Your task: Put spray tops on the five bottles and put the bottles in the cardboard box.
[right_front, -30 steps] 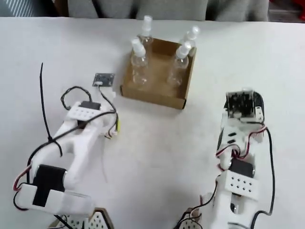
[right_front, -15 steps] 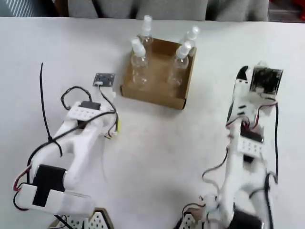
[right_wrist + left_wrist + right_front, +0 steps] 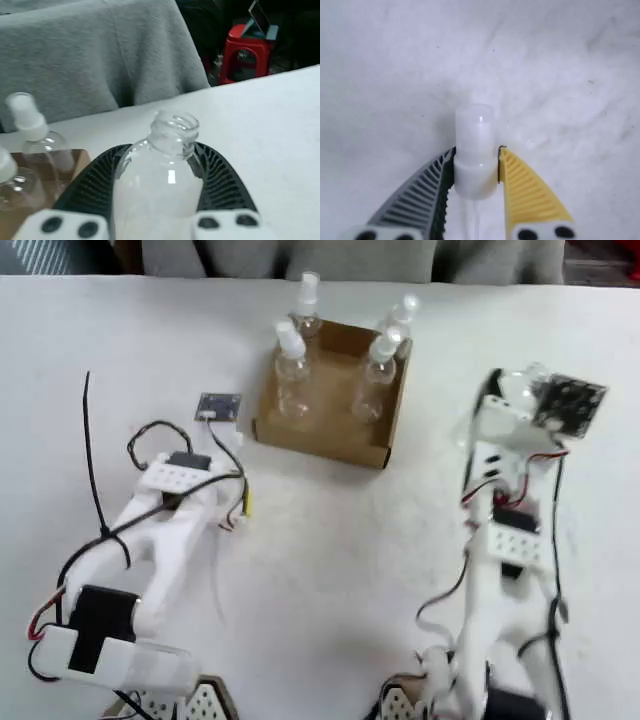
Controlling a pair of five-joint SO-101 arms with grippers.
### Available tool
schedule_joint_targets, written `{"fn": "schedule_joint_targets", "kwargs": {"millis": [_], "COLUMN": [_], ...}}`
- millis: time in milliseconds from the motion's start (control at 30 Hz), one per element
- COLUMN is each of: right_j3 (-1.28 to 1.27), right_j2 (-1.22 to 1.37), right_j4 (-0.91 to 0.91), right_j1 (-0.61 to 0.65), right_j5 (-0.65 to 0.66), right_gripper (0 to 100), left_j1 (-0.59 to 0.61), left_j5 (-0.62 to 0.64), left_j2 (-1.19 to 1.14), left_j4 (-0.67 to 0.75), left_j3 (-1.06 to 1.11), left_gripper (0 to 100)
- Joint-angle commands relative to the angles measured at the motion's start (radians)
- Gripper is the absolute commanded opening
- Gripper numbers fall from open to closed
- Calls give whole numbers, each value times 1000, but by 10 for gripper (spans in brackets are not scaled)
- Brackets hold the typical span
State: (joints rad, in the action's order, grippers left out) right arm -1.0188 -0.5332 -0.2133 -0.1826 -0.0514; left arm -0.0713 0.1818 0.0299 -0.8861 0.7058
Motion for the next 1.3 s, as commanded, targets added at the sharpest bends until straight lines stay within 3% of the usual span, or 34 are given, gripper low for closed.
{"fn": "schedule_joint_targets", "kwargs": {"millis": [0, 233, 567, 667, 867, 1033, 1267], "right_j3": [-52, -226, -396, -445, -557, -623, -671], "right_j2": [-246, -584, -1056, -1168, -1270, -1265, -1265], "right_j4": [-22, 31, 378, 483, 559, 553, 552], "right_j1": [102, 346, 677, 756, 825, 826, 826], "right_j5": [-6, -6, -3, 92, 330, 333, 333], "right_gripper": [16, 16, 16, 16, 17, 17, 17], "left_j1": [2, 7, 10, 10, 65, 196, 242], "left_j5": [-2, -2, -2, -5, -6, 0, 0], "left_j2": [54, 56, 59, 61, 64, 64, 64], "left_j4": [15, 15, 15, 15, 15, -20, -278], "left_j3": [-6, -6, -8, -9, -21, -140, -442], "left_gripper": [23, 23, 23, 23, 23, 23, 23]}}
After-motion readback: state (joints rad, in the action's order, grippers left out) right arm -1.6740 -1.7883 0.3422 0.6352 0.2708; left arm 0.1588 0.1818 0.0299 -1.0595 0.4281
